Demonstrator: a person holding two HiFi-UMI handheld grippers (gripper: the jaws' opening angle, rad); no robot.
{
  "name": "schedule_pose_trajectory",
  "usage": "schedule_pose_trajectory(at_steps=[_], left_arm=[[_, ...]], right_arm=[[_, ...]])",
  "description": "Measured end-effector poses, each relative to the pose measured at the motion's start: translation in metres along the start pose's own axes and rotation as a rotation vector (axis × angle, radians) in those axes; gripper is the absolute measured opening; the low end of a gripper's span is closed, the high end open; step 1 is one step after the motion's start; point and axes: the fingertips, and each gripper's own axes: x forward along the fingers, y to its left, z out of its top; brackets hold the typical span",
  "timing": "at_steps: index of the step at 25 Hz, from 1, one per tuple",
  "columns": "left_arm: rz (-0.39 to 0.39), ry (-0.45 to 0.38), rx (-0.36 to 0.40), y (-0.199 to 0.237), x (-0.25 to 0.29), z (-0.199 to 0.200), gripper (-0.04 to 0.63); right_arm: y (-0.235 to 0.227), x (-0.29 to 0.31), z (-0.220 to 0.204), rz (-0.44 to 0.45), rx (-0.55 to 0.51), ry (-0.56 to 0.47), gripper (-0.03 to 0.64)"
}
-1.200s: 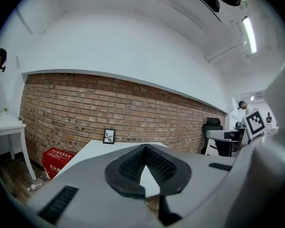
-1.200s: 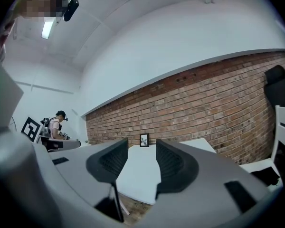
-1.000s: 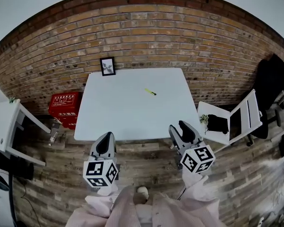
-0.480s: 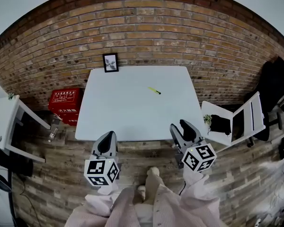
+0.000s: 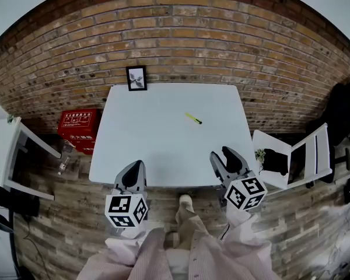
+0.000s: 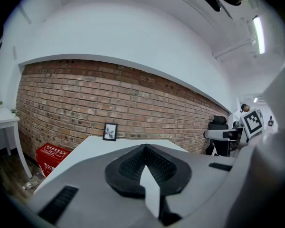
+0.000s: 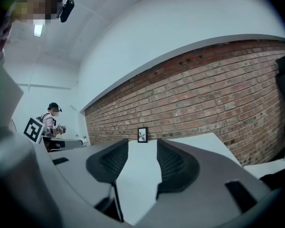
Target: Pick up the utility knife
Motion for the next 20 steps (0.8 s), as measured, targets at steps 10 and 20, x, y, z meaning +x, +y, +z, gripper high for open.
schedule_pose_trajectory(at_steps=[10, 20], left_arm=[[0.021, 0.076, -0.057, 0.011, 0.085, -0.010, -0.006], [0.041, 0.143, -0.097, 0.017, 0.147, -0.022, -0.006]], right_arm=[[-0.048, 0.079, -0.004, 0.049, 0.001, 0.083, 0.182], [-0.086, 0.136, -0.018, 0.093, 0.005, 0.172, 0.181]])
